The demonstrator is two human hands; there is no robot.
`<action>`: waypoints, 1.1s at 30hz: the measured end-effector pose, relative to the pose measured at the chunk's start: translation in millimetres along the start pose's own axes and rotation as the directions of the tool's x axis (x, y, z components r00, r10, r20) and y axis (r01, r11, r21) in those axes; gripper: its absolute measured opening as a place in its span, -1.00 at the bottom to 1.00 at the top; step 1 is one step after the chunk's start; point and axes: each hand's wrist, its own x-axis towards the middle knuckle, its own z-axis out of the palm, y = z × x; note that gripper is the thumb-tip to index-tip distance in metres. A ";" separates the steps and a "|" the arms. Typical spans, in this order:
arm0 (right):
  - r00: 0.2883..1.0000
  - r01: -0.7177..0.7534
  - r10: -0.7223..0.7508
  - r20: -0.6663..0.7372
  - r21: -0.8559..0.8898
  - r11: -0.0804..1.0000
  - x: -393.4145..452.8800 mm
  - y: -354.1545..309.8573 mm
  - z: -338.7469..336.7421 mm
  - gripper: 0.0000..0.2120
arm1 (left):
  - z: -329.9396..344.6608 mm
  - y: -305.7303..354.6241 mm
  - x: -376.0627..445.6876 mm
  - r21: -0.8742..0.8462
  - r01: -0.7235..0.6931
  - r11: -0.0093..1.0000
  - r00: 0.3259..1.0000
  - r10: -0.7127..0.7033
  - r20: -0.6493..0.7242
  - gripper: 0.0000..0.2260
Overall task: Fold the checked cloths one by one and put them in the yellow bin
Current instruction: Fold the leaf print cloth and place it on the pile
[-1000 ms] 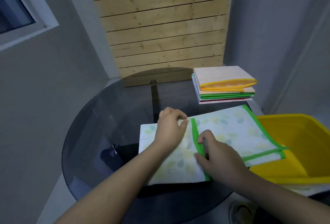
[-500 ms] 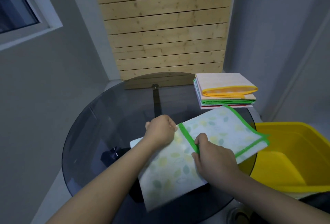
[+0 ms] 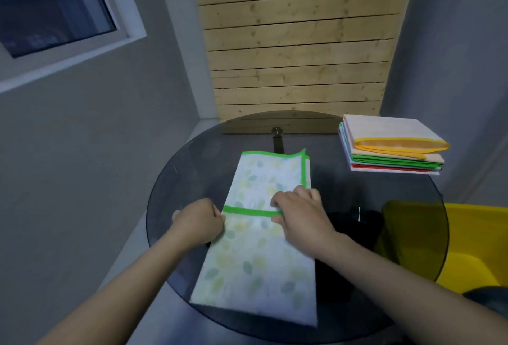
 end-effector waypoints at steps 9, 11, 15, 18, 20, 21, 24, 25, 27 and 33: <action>0.996 0.085 -0.090 0.020 0.172 0.982 19.5 11.9 3.5 -0.82 | 39.8 8.3 -28.5 0.180 -0.510 0.841 0.835 0.534 -0.135 -0.51; 0.996 0.085 -0.084 -0.009 0.146 0.986 14.7 10.6 4.9 -0.79 | 45.8 7.7 -30.2 0.201 -0.503 0.841 0.855 0.518 -0.027 -0.46; 0.995 0.079 -0.077 -0.067 0.023 0.997 -2.1 6.3 8.9 -0.73 | 53.6 6.2 -29.6 0.240 -0.502 0.831 0.854 0.520 -0.015 -0.28; 0.998 0.063 -0.066 -0.014 -0.151 0.986 -22.9 -2.2 13.7 -0.58 | 56.8 5.1 -28.4 0.237 -0.513 0.825 0.845 0.534 -0.028 -0.30; 0.993 0.027 -0.014 0.114 -0.111 0.993 -37.4 -7.7 13.2 -0.27 | 57.8 3.8 -27.4 0.239 -0.516 0.823 0.842 0.538 -0.036 -0.33; 0.986 -0.003 0.016 0.167 -0.078 0.997 -43.3 -6.7 12.4 -0.17 | 57.5 4.0 -27.2 0.241 -0.513 0.824 0.844 0.536 -0.036 -0.33; 0.981 -0.068 0.085 0.173 -0.103 0.992 -47.9 -2.4 10.8 -0.12 | 59.4 4.1 -27.6 0.214 -0.477 0.853 0.865 0.498 -0.055 -0.31; 0.981 -0.099 0.116 0.158 -0.117 0.988 -47.6 -1.8 11.7 -0.11 | 58.7 4.5 -28.2 0.194 -0.463 0.865 0.873 0.482 -0.069 -0.32; 0.992 -0.079 0.098 0.076 -0.217 0.973 -46.9 -0.3 13.3 -0.12 | 55.3 3.7 -25.8 0.117 -0.439 0.891 0.882 0.452 -0.131 -0.39; 0.997 -0.075 0.075 0.009 0.281 0.957 -29.9 -3.6 1.5 -0.48 | 41.8 16.5 -12.0 -0.001 -0.426 0.905 0.847 0.398 -0.352 -0.71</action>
